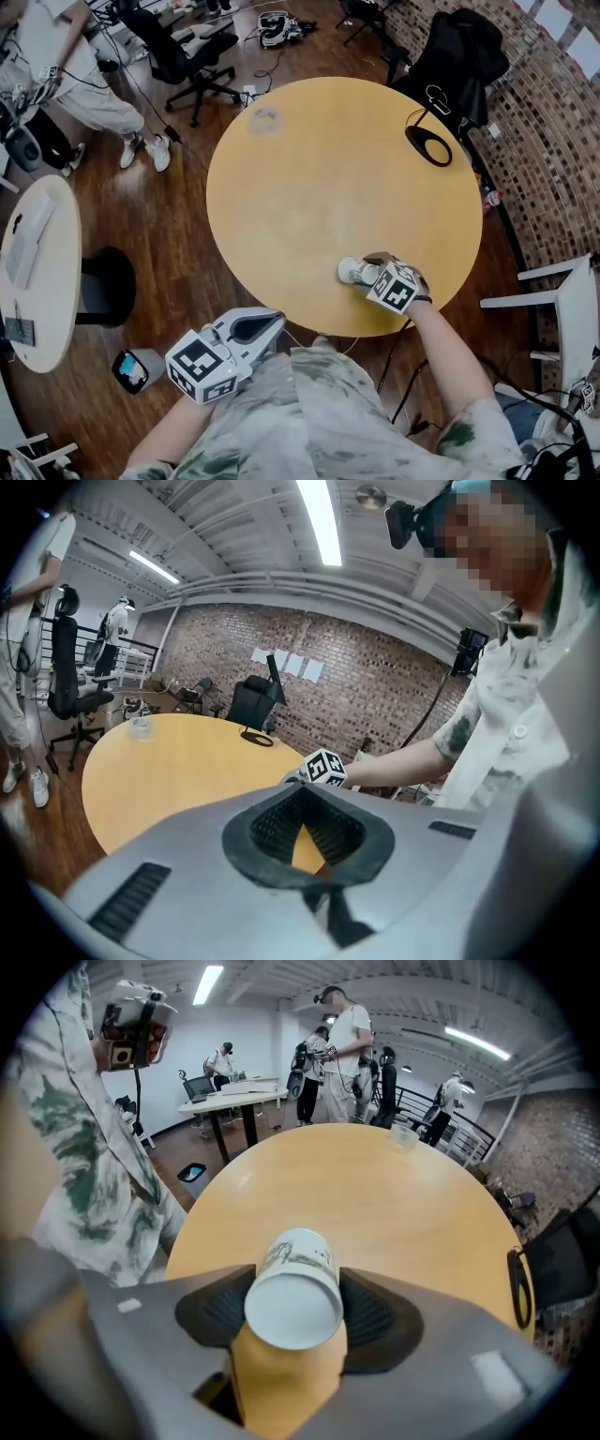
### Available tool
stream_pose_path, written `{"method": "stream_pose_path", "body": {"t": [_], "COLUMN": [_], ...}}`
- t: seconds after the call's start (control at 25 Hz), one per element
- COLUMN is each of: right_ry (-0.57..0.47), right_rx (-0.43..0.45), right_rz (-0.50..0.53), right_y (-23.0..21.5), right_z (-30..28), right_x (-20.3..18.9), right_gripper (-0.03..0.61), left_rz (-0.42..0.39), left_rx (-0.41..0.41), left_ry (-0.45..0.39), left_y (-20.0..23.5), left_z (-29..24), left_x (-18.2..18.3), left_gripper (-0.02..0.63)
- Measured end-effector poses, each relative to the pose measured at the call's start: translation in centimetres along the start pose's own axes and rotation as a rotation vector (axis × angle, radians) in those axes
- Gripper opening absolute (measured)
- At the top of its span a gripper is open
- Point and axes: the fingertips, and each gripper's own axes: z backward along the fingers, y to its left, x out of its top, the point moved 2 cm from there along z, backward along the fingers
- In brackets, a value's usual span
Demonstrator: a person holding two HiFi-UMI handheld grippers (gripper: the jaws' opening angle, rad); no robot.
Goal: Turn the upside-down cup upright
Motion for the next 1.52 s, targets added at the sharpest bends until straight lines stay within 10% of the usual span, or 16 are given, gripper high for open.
{"method": "stream_pose_path", "body": {"t": [0.72, 1.52], "right_ry": [0.072, 0.107], "right_rx": [-0.011, -0.012], "right_rz": [0.039, 0.076], "right_y": [0.3, -0.1], "right_z": [-1.5, -1.7], "right_x": [-6.5, -3.6], "right_gripper": [0.275, 0.337], "left_rz": [-0.003, 0.016], "left_rx": [0.02, 0.023], "left_ry": [0.047, 0.041], "left_y": [-2.8, -1.9], "left_z": [-2.2, -1.2], "left_x": [-1.0, -1.6], "left_gripper": [0.006, 0.006]}}
